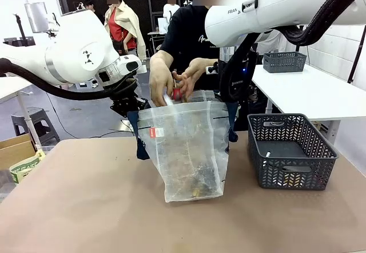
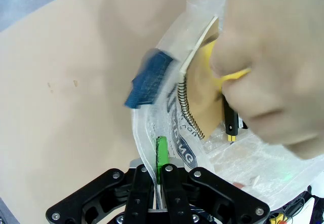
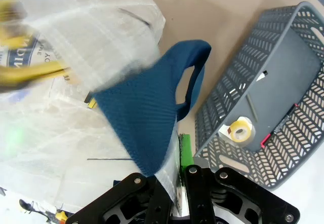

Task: Transfer purchased items from the store into the shopping bag.
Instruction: Move the Reusable shopping bag to the right side of the table.

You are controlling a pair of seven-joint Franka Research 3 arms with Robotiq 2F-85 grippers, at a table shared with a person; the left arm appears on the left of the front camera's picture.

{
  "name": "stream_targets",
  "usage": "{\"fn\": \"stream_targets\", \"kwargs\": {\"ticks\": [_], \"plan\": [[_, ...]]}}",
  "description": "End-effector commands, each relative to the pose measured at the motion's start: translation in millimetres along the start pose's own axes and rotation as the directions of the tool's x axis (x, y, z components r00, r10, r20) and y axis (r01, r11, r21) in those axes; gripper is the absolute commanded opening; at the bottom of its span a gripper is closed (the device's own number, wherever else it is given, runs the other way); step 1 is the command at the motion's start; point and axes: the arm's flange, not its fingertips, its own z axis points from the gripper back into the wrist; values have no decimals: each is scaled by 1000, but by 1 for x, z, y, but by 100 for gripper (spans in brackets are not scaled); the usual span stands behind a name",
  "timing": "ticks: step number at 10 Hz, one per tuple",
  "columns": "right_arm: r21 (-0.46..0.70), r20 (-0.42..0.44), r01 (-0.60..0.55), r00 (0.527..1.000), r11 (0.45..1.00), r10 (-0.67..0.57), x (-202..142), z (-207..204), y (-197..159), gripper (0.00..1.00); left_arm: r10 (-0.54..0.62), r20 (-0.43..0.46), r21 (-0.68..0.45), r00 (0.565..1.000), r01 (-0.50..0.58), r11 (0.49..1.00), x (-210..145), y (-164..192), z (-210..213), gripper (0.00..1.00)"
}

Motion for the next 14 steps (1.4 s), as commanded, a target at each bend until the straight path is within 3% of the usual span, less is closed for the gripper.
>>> {"fn": "stream_targets", "kwargs": {"ticks": [1, 14], "plan": [[-1, 1, 0, 1000, 1000, 0, 0, 1, -1, 0, 11, 3, 3, 1000, -11, 1000, -4, 1, 1, 0], [-1, 1, 0, 1000, 1000, 0, 0, 1, -1, 0, 11, 3, 3, 1000, -11, 1000, -4, 1, 1, 0]]}}
